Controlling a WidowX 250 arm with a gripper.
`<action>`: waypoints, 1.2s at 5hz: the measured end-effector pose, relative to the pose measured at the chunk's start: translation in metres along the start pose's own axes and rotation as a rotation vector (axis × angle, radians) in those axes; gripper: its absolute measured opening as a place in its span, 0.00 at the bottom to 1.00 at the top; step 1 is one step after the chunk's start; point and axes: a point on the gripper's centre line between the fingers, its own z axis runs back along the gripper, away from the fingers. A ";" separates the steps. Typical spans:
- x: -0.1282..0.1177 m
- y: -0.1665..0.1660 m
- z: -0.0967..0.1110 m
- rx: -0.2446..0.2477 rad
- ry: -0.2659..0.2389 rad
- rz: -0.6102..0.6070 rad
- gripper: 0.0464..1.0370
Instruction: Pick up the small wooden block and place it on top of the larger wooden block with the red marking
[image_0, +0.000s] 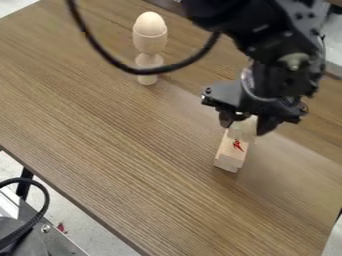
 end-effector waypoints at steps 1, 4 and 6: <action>0.000 0.003 -0.001 -0.027 -0.005 -0.022 0.51; -0.006 0.001 -0.003 -0.050 0.001 -0.037 0.51; -0.012 0.000 -0.009 -0.040 0.016 -0.058 0.51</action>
